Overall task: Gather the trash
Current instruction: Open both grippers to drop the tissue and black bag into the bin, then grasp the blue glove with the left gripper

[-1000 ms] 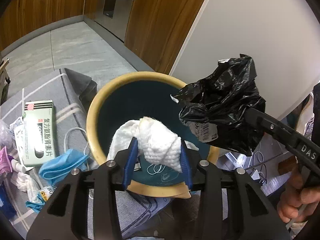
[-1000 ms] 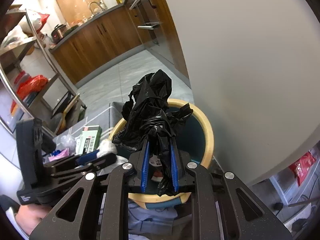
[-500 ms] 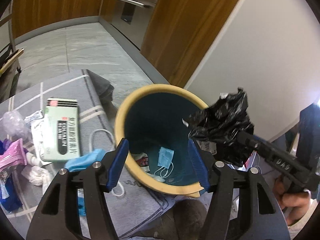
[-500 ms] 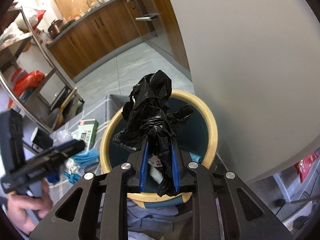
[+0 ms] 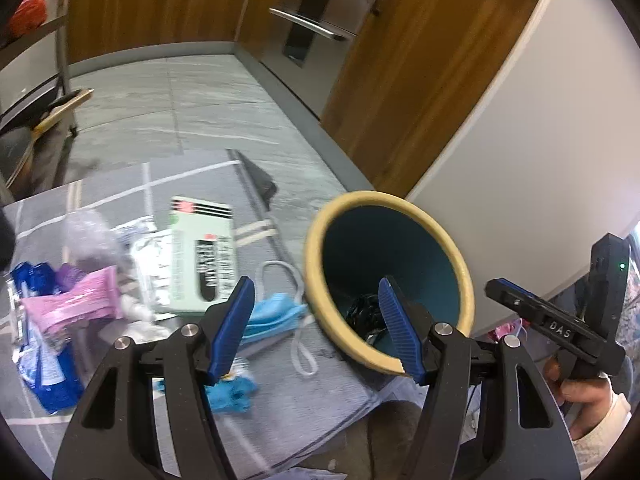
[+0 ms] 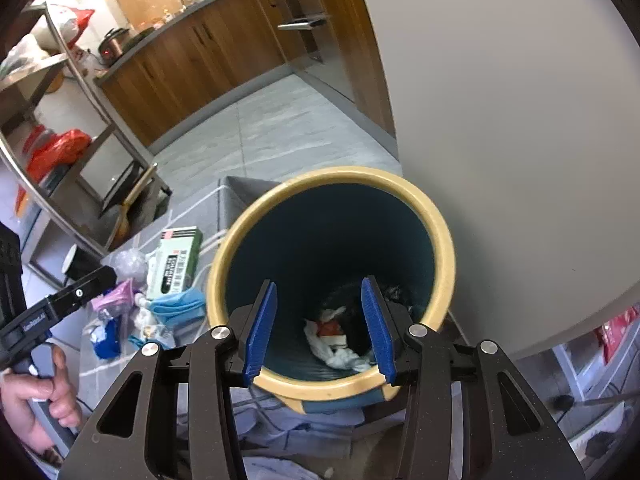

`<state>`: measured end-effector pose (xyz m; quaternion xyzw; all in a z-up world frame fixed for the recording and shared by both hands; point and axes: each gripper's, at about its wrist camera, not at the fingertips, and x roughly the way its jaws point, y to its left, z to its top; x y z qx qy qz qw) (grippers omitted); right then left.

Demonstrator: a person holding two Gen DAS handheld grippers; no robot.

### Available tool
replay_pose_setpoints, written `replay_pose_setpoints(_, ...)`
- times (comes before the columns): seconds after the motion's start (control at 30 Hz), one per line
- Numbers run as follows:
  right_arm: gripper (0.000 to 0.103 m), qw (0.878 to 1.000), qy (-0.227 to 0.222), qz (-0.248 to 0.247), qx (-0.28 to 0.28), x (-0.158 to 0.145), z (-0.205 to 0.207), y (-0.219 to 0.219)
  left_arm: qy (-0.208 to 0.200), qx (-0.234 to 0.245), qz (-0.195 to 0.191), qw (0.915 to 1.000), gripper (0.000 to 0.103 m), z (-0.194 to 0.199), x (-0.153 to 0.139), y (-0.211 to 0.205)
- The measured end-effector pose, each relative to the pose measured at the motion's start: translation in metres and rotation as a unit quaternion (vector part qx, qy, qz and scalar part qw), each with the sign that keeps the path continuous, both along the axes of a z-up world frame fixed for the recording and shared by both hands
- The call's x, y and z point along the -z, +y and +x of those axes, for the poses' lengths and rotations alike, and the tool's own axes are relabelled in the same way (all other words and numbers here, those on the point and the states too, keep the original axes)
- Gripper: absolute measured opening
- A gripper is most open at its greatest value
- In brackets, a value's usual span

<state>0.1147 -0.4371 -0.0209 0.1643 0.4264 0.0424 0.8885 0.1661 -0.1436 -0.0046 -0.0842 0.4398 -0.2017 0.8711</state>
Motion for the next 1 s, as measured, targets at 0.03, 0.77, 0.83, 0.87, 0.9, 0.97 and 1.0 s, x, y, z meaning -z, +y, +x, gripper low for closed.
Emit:
replay_pose_setpoints(0.03,0.046,1.000,-0.001,0.003,-0.003,-0.001,0.000,0.002,0.001,-0.009,0.000,1.0000,0.064,-0.001,0.000,0.009)
replay_pose_setpoints(0.77,0.046,0.999,-0.004,0.009,-0.049,-0.007,0.008,0.041,0.041,0.017,0.116,0.9922,0.061,-0.027,0.074,0.021)
replay_pose_setpoints(0.83,0.046,0.999,-0.004,0.009,-0.049,-0.007,0.007,0.041,0.047,0.017,0.137,0.9892,0.055,-0.025,0.084,0.017)
replay_pose_setpoints(0.87,0.046,0.999,-0.004,0.009,-0.049,-0.007,0.007,0.041,0.052,0.017,0.146,0.9878,0.051,-0.024,0.089,0.016)
replay_pose_setpoints(0.9,0.046,0.999,-0.004,0.009,-0.049,-0.007,0.007,0.041,0.055,0.016,0.151,0.9869,0.050,-0.024,0.092,0.016)
replay_pose_setpoints(0.97,0.046,0.999,-0.005,0.011,-0.049,-0.007,0.007,0.042,0.055,0.013,0.164,0.9848,0.039,-0.024,0.096,0.016)
replay_pose_setpoints(1.0,0.046,0.999,-0.005,0.012,-0.049,-0.008,0.007,0.043,0.056,0.012,0.163,0.9850,0.038,-0.024,0.097,0.018)
